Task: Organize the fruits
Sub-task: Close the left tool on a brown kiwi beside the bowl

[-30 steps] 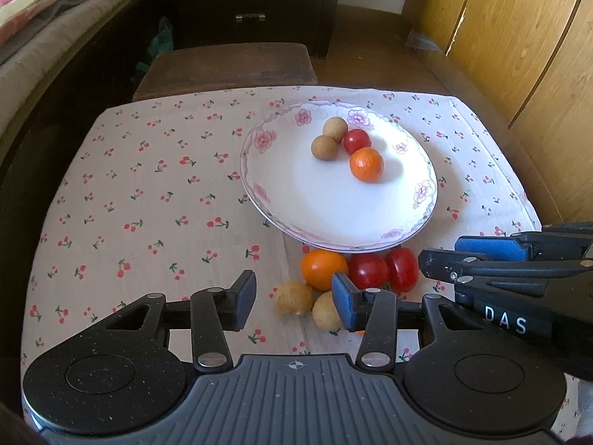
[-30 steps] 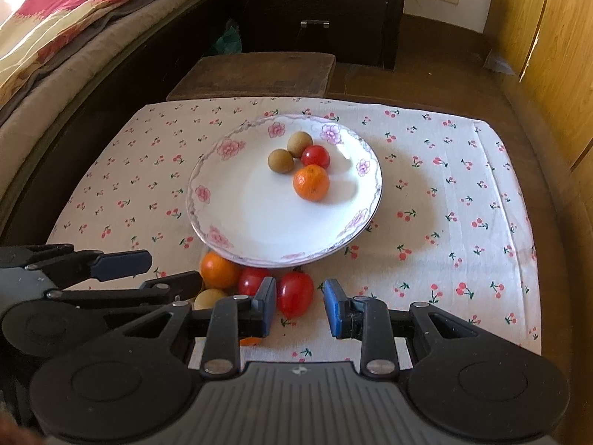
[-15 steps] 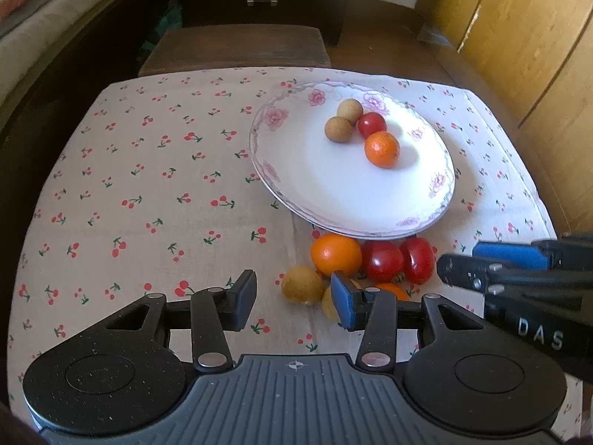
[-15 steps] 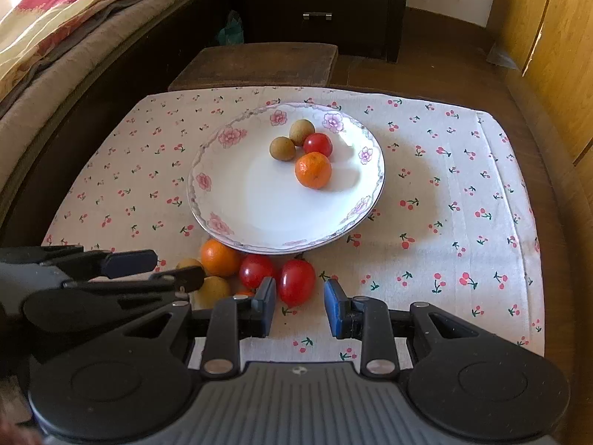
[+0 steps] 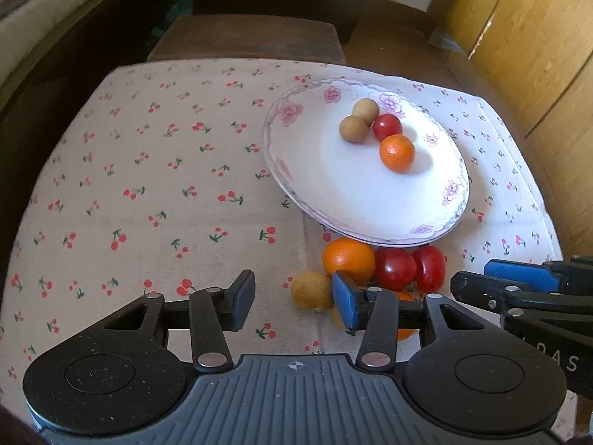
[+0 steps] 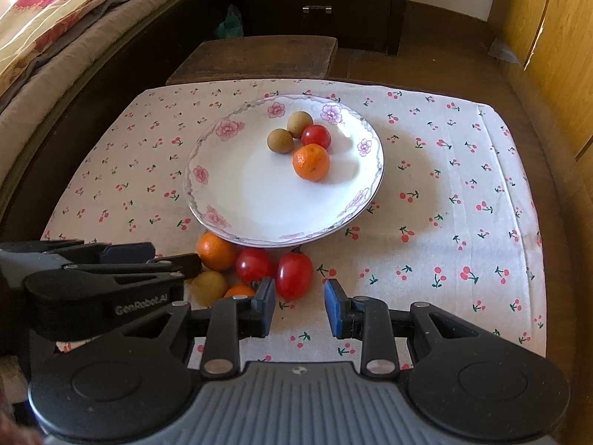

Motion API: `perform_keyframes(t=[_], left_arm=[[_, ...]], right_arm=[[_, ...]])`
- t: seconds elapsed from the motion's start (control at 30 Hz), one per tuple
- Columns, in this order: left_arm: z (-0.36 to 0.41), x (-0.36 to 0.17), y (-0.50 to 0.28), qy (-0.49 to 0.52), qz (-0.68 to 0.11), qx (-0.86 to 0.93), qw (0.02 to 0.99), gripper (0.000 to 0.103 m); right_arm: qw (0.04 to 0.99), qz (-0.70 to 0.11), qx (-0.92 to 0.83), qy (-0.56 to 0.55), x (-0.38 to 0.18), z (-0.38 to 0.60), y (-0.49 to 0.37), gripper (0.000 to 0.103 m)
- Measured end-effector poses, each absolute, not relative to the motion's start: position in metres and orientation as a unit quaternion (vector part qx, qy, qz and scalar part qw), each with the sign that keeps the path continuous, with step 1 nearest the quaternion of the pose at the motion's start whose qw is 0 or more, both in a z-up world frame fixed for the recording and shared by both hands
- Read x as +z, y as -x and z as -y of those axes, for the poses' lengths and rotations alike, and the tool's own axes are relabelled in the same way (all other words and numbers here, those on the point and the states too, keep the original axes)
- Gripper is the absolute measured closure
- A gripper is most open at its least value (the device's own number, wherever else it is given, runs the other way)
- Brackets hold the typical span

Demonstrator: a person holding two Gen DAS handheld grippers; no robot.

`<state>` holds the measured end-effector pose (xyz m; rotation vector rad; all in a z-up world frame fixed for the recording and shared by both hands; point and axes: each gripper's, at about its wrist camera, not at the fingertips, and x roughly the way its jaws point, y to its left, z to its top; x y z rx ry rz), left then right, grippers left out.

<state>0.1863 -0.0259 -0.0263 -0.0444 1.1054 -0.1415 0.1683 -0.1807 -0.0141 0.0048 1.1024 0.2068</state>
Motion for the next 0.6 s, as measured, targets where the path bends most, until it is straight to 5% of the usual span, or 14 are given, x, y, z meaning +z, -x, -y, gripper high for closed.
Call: perform_keyframes(t=[0.6], left_arm=[[0.0232,-0.0283,-0.1794,0.018,-0.536,-0.083,0.84,0.05]], right_arm=[[0.841,-0.533,0.097,-0.011,-0.017,0.1859,-0.1668,0.072]])
